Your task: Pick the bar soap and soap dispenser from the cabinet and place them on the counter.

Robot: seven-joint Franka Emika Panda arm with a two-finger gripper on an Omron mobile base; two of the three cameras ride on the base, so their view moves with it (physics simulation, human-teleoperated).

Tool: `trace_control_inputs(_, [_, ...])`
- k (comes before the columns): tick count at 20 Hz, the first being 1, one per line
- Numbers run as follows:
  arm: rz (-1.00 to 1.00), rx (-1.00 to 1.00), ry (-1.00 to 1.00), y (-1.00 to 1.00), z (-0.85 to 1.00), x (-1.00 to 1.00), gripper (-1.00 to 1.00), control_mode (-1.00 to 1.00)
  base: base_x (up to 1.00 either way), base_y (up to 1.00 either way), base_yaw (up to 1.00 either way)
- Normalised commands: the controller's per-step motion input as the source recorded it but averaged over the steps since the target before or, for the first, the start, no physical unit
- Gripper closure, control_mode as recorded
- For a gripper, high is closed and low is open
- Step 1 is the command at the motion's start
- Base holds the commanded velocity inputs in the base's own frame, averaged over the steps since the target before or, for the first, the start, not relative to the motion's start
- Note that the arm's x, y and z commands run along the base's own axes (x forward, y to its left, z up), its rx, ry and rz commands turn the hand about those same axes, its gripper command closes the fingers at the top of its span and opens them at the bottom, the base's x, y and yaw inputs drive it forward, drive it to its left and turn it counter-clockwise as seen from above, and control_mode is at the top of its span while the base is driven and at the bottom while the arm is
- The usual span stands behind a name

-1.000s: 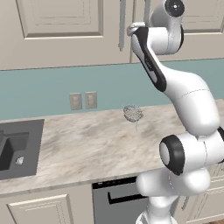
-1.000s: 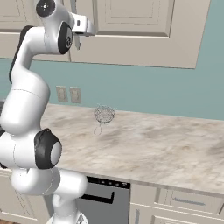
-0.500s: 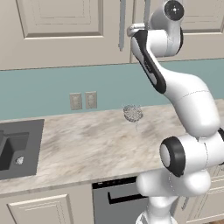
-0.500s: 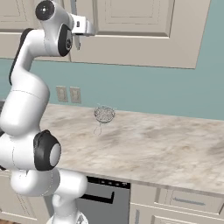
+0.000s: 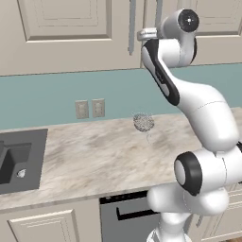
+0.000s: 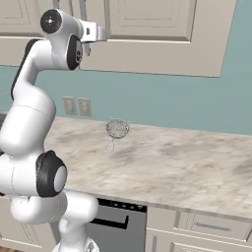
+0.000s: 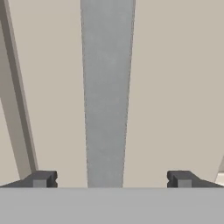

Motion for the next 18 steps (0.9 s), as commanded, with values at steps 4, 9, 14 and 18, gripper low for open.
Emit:
trace_control_inputs(4, [0.0,0.0,-0.03,0.0,-0.05,0.16,-1.0,-1.0,0.0,0.0,0.0])
trace_control_inputs(9, [0.0,0.0,-0.01,0.0,-0.01,0.01,1.0,-1.0,0.0,0.0,0.0])
trace_control_inputs(14, [0.0,0.0,0.0,0.0,0.0,0.0,1.0,-1.0,0.0,0.0,0.0])
trace_control_inputs(18, [0.0,0.01,0.0,-0.01,-0.01,-0.05,1.0,-1.0,0.0,0.0,0.0])
